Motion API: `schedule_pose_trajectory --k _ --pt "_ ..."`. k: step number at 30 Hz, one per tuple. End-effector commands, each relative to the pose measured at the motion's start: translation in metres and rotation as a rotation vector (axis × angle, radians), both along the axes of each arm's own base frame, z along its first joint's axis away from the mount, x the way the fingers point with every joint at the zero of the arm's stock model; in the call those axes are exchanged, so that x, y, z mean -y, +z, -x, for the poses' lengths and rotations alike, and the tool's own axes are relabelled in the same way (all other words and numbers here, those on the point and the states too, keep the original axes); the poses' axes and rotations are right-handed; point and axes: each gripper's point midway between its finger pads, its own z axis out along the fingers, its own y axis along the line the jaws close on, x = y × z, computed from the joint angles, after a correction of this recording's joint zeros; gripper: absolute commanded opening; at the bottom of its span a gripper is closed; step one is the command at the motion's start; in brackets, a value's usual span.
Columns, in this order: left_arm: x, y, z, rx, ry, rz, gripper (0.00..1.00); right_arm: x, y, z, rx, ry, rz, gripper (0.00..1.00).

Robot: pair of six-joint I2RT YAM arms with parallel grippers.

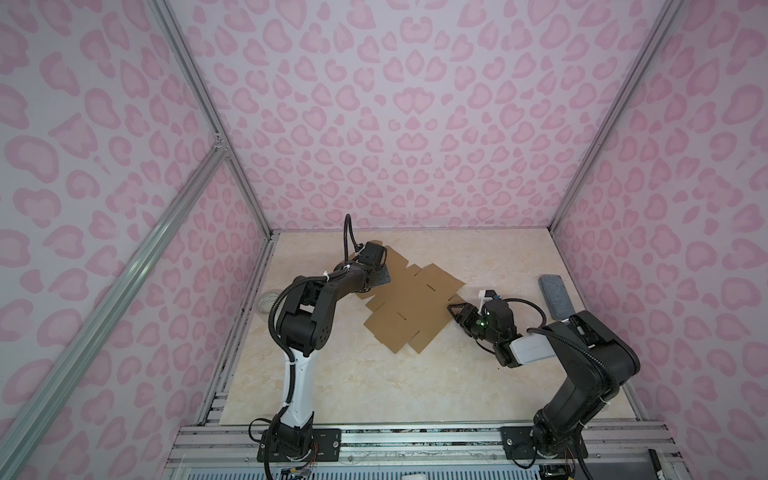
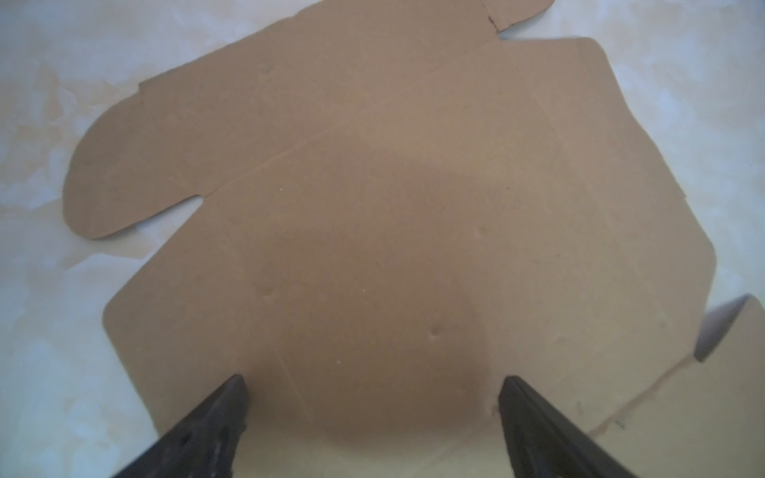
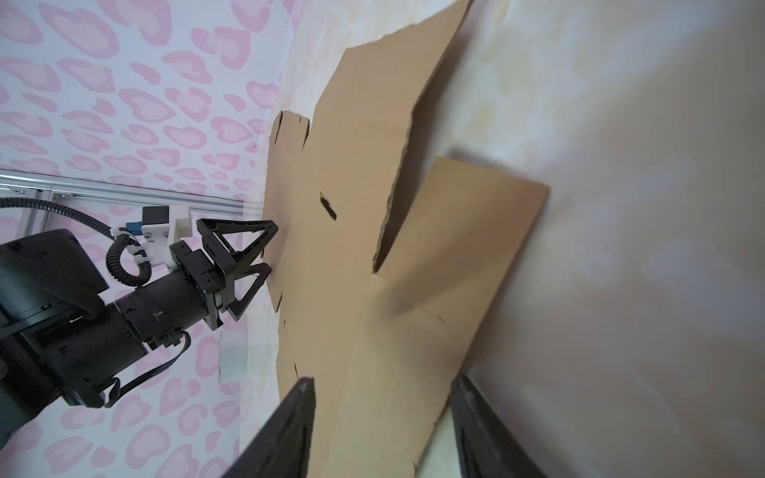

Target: Fold the paper box

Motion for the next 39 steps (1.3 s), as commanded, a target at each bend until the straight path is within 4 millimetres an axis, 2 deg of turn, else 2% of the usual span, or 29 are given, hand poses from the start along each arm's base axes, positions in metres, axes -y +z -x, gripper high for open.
schedule_pose_trajectory --k 1,6,12,20,22,25,27,30,36,39 --pt "0.005 -0.032 0.036 -0.178 -0.011 0.056 0.97 -0.003 0.01 -0.006 0.038 -0.009 -0.026 0.55" --pt "0.005 -0.032 0.036 -0.178 -0.013 0.059 0.98 -0.002 0.018 -0.006 0.065 -0.023 -0.048 0.53" --pt "0.005 -0.032 0.037 -0.177 -0.012 0.062 0.98 0.007 0.017 0.003 0.039 -0.051 -0.009 0.54" --pt "0.009 -0.033 0.037 -0.183 -0.012 0.084 0.98 -0.003 0.039 0.006 0.085 -0.025 -0.029 0.56" --pt "0.01 -0.033 0.037 -0.184 -0.012 0.088 0.98 0.004 0.033 0.01 0.049 -0.056 -0.014 0.55" --pt "0.01 -0.033 0.038 -0.186 -0.01 0.092 0.97 0.019 0.008 0.022 -0.106 -0.097 0.129 0.56" --pt "0.01 -0.034 0.039 -0.187 -0.008 0.095 0.98 0.018 0.003 0.027 -0.141 -0.082 0.2 0.58" --pt "0.009 -0.034 0.04 -0.186 -0.003 0.1 0.97 0.016 -0.001 0.027 -0.163 -0.09 0.192 0.59" --pt "0.01 -0.035 0.041 -0.188 -0.005 0.102 0.97 0.007 -0.019 0.02 -0.227 -0.086 0.183 0.6" --pt "0.01 -0.034 0.041 -0.184 -0.005 0.103 0.97 0.004 -0.02 0.013 -0.22 -0.089 0.175 0.6"
